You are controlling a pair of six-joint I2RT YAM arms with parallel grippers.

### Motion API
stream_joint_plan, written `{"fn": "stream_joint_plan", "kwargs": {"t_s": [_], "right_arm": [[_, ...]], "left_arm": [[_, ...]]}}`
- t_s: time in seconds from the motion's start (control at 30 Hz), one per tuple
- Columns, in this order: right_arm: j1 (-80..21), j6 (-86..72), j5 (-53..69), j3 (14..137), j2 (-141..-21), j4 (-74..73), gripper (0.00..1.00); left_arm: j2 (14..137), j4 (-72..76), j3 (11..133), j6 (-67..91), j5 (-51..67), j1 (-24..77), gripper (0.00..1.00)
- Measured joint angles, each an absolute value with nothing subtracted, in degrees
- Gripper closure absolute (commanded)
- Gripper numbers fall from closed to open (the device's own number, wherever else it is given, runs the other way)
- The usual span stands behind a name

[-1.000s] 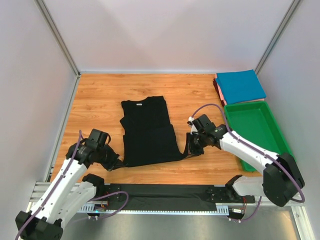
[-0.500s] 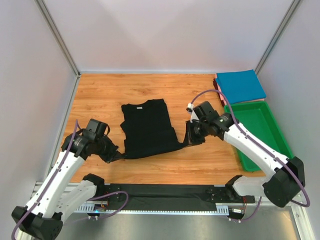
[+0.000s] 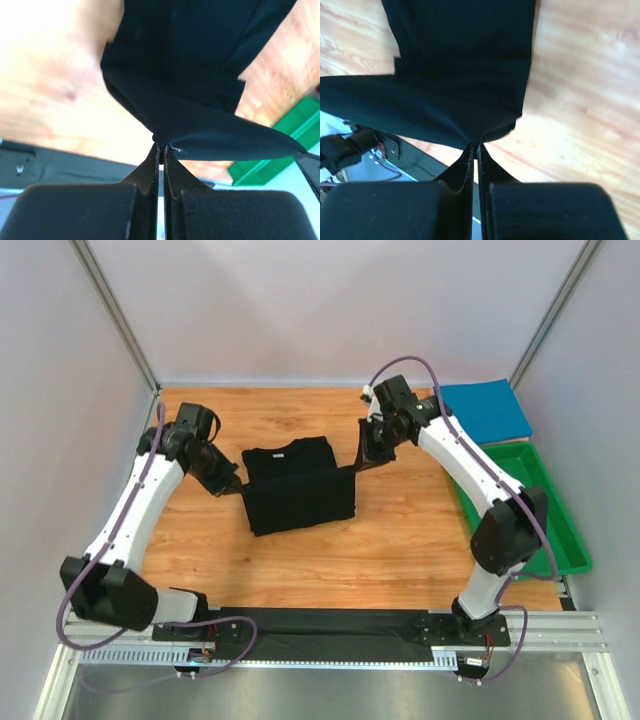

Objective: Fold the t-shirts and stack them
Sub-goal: Fold the tshirt

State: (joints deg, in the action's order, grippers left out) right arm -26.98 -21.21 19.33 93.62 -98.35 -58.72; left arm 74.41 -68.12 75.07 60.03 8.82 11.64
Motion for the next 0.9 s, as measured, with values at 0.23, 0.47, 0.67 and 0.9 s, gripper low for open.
{"fn": "stream_joint_plan", "kwargs": {"t_s": [0.23, 0.47, 0.67, 0.9], "right_arm": [[-25.78, -19.18, 20.38, 115.59, -113.86, -61.01, 1.00], [-25.15, -19.70, 21.02, 124.33, -122.26, -56.82, 1.00], [-24.82, -21.58, 21.56, 125.73, -127.17, -48.66, 1.00], [-24.51, -22.96, 21.37, 127.39, -134.10, -40.66, 1.00]], "left_arm": [[87.90, -66.72, 86.67, 55.75, 8.91, 6.02, 1.00], [101.60, -64.75, 101.21, 52.93, 9.56, 2.66, 1.00], [107.96, -61.89, 104.33, 51.92, 11.20, 0.95, 1.00], [117.16, -53.91, 106.45, 50.57, 15.31, -0.73, 1.00]]}}
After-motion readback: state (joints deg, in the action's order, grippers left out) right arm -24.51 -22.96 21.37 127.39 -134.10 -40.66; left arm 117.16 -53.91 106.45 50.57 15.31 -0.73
